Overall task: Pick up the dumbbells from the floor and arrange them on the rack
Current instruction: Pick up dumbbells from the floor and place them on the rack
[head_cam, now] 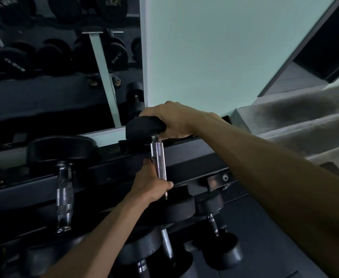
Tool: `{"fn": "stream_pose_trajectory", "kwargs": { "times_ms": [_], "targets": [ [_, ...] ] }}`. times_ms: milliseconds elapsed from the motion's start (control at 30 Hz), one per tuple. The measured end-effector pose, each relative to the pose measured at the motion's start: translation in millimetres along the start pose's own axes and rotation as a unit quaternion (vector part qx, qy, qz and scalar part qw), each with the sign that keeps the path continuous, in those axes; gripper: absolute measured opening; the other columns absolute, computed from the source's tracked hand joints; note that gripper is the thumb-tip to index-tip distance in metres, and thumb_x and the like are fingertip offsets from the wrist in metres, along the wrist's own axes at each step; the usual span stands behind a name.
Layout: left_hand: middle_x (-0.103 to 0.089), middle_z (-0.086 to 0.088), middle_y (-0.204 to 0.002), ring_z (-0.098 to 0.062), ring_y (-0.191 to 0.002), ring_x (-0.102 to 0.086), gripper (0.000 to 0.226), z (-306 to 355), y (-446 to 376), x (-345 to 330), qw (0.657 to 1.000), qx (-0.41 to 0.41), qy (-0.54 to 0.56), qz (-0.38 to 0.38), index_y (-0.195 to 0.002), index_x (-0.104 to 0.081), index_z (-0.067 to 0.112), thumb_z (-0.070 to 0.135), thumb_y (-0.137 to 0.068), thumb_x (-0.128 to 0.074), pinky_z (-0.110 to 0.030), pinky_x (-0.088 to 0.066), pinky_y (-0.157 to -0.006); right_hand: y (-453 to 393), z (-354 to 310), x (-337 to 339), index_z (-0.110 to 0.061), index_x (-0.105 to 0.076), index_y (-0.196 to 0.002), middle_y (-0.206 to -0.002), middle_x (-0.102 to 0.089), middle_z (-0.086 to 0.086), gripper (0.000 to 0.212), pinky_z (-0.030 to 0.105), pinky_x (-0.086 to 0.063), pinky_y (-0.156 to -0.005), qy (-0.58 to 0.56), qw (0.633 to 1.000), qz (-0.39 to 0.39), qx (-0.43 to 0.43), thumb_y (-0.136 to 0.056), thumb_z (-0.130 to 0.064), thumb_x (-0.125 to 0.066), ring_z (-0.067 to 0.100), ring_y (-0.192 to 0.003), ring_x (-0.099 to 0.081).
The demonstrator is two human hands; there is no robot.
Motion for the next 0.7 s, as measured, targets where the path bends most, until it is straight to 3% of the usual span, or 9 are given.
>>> {"fn": "stream_pose_trajectory", "kwargs": {
  "times_ms": [233, 500, 633, 700],
  "targets": [
    [-0.056, -0.003, -0.108, -0.020, -0.092, -0.057, 0.056, -1, -3, 0, 1.000, 0.001, 0.010, -0.010, -0.111, -0.042, 0.014, 0.017, -0.071, -0.080, -0.022, -0.042, -0.066, -1, -3, -3, -0.030, -0.055, -0.123, -0.109, -0.067, -0.005, 0.058, 0.036, -0.051, -0.083, 0.007, 1.000, 0.006, -0.028, -0.073, -0.017, -0.080, 0.019, -0.095, -0.060],
    [-0.058, -0.001, -0.111, -0.020, -0.100, -0.058, 0.062, -4, -2, 3, 0.999, -0.034, 0.004, -0.041, -0.114, -0.042, 0.015, 0.022, -0.067, -0.082, -0.026, -0.043, -0.076, 19, 7, -9, -0.025, -0.055, -0.120, -0.102, -0.067, -0.002, 0.052, 0.037, -0.051, -0.079, -0.005, 0.992, 0.039, -0.116, -0.075, -0.035, -0.079, 0.022, -0.095, -0.060],
    [-0.058, -0.001, -0.109, -0.015, -0.089, -0.057, 0.060, -6, -1, 5, 0.997, -0.060, -0.010, -0.038, -0.114, -0.041, 0.014, 0.023, -0.070, -0.080, -0.016, -0.039, -0.059, 31, 2, -10, -0.020, -0.040, -0.141, -0.117, -0.063, 0.004, 0.076, 0.039, -0.049, -0.087, -0.006, 0.987, 0.054, -0.151, -0.077, -0.035, -0.078, 0.025, -0.107, -0.058],
    [-0.061, -0.001, -0.106, -0.012, -0.082, -0.057, 0.061, -8, 2, 7, 0.997, -0.078, -0.013, -0.022, -0.117, -0.040, 0.014, 0.025, -0.071, -0.078, -0.015, -0.040, -0.058, 37, -3, -9, -0.019, -0.031, -0.147, -0.123, -0.059, 0.007, 0.085, 0.041, -0.047, -0.091, -0.005, 0.985, 0.054, -0.163, -0.077, -0.035, -0.078, 0.027, -0.111, -0.055]
  ]
}}
Point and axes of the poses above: each hand's wrist, its own y-axis away from the middle knuckle, its own x-axis out of the back of the hand, z = x × y, the point moved 1 cm from there along -y, towards the middle knuckle
